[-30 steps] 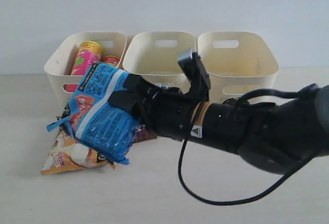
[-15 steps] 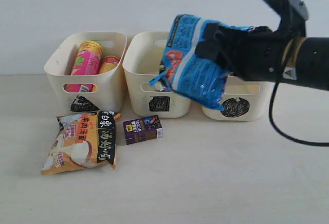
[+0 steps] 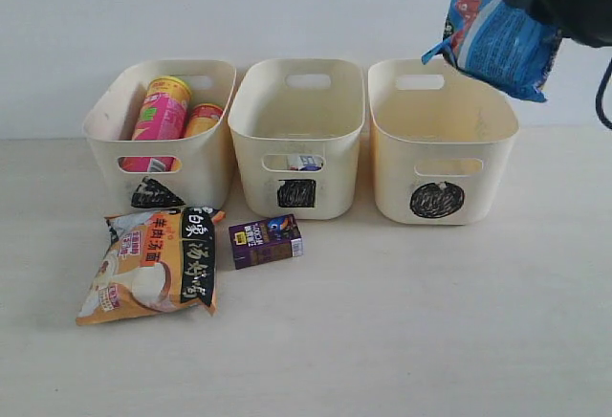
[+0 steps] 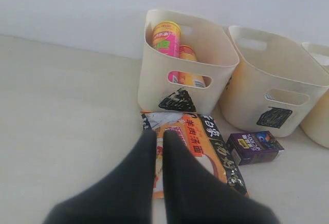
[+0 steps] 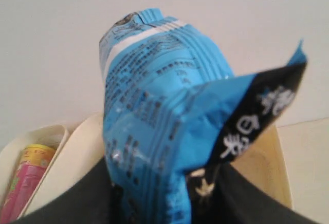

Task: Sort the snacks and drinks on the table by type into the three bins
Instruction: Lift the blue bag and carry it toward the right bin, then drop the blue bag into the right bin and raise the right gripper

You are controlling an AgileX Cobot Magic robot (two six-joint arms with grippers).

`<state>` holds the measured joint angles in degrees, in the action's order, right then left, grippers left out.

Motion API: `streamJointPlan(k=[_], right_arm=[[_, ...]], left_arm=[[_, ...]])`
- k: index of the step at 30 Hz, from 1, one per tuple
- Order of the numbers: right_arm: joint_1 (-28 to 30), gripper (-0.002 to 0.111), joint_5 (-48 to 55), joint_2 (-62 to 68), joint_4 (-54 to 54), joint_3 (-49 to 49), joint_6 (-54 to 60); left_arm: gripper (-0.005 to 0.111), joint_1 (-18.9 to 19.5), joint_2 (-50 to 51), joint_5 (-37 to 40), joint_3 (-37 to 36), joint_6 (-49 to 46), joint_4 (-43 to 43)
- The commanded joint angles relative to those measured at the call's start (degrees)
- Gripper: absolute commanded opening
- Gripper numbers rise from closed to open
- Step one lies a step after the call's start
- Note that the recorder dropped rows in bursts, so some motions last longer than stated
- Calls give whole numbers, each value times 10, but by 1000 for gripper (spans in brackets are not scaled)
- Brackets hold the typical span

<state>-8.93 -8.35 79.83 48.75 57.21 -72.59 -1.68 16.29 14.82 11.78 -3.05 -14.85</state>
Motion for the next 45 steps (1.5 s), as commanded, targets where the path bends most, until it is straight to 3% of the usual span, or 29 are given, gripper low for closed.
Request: streamJointPlan(k=[1,4,13,16,21,23,34,37,41,45], right_arm=[[4,0,33,74,0,64,37],[4,0,74,142,0,121,58],[4,0,58,270,0,216,56],[4,20,60,287,-2,233,56],[4,73,64,288,-2,236,56],[4,79,69,288,-2,236,56],[4,74,77,252,-2,236,57],[4,53,116,226,-1,235,59],[4,3,231,197,-2,235,64],[4,1,366,176,-66,235,168]], left_arm=[[4,-3,3,-6,-2,-4,-5],[4,-3,3,-6,-2,-4,-5],[4,-3,3,-5,-2,-4,-5],[4,-3,3,-5,-2,-4,-5],[4,-3,3,-5,-2,-4,-5],[4,-3,3,-5,-2,-4,-5],[4,-3,3,-5,-2,-4,-5],[4,-3,3,-5,-2,-4,-5],[4,-3,3,-5,-2,-4,-5],[4,-3,3,-5,-2,-4,-5]])
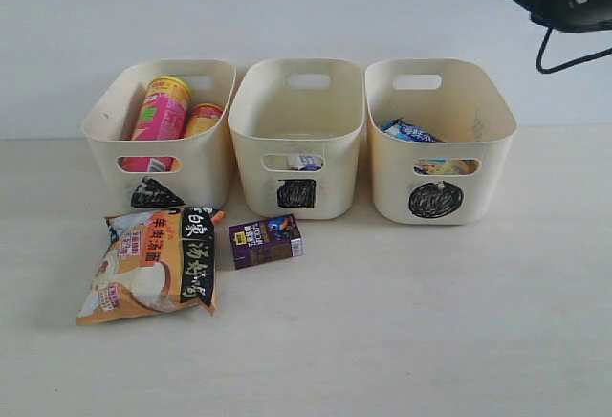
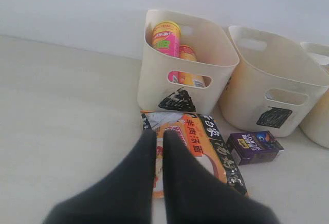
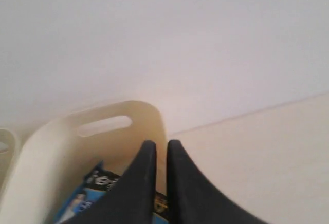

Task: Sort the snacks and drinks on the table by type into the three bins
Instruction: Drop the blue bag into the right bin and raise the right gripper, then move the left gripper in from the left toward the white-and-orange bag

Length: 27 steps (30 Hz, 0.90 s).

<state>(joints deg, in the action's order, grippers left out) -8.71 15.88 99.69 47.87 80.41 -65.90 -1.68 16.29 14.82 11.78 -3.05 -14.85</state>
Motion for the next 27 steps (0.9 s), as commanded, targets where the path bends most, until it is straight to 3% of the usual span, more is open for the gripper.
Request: streamJointPlan(k=[1,4,10,20,27], right_arm=[[2,1,137,-24,-78,2,155],[2,1,134,-44,-164,-22,269],[2,0,17,-133,-273,-172,324],[2,0,-123,-331,-309,-401,350],[2,0,-87,-432,-309,-466,383]], left_arm=[[4,-3,3,-5,-2,-4,-5],[4,-3,3,-6,-2,-4,-5],[4,-3,3,-7,-2,-4,-5],[4,-3,3,-14,-2,-4,-5],[4,-3,3,-12,4,-4,-7]])
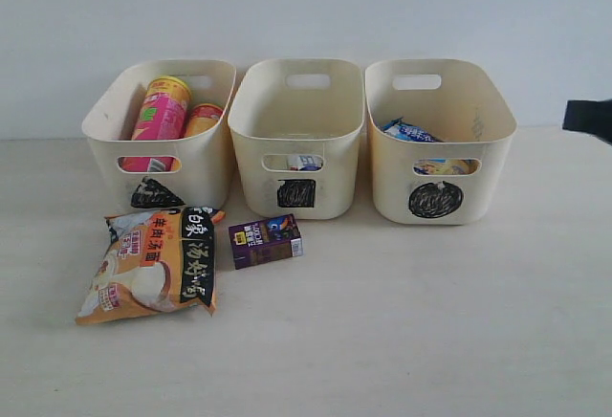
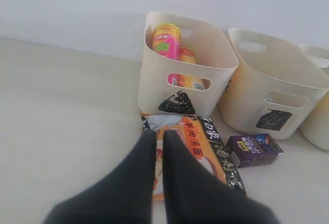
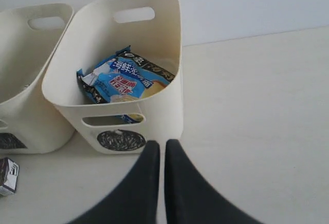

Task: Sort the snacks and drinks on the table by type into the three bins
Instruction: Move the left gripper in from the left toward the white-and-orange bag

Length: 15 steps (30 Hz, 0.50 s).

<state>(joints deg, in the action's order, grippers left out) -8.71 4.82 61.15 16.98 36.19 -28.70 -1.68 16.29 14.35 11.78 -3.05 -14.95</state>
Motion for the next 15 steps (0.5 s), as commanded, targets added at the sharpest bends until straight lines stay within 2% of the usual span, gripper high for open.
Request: streamJointPlan(k=[1,6,9,15], right_arm=[[2,0,36,-63,0,-30,11],[2,0,74,-131,0,-54,11],[2,0,75,-171,0,-76,11],[2,0,75,-214,-2,-114,11]], left_arm=[[4,-3,3,-6,10,-4,-6],[4,-3,15,28,53,-4,-4],[4,-3,56,78,88,-6,-1],[4,-3,148,116,151,-17,-1]])
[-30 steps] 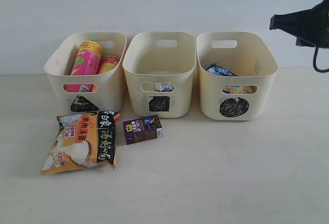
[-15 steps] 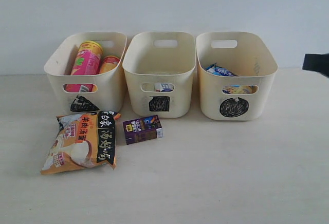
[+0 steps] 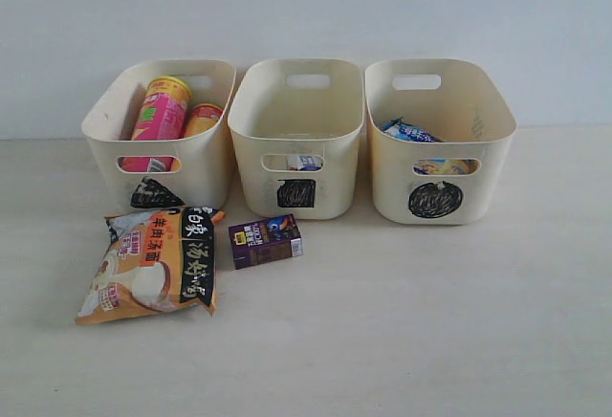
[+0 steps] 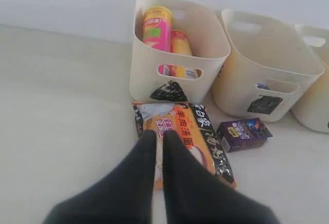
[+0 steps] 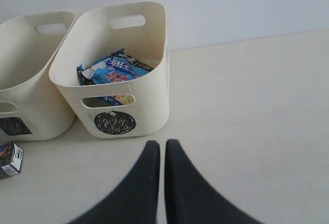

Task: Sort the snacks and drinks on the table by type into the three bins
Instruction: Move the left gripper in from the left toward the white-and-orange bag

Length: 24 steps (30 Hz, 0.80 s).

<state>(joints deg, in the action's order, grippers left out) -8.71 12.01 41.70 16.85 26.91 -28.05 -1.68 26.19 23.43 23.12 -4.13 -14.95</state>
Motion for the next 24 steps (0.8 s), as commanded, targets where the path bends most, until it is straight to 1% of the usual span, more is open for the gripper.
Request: streamJointPlan(k=[1,10,16,19,24], right_arm=[[2,0,5,-19,-2,-24,0],[0,0,13,-19,-16,-24,1],[-5,0,12,-19,-16,-24,1],[-30,0,10,-19,-14,-24,7],[-69,0,4,-19,-14,-24,22]], left_arm=[[4,-3,65,33,46,-8,-1],[4,-2,215,151,166,-9,-41],[4,3,342,223,240,-78,-121],[4,24,410,252,265,-139,-190],[4,97,501,317,290,-240,-341]])
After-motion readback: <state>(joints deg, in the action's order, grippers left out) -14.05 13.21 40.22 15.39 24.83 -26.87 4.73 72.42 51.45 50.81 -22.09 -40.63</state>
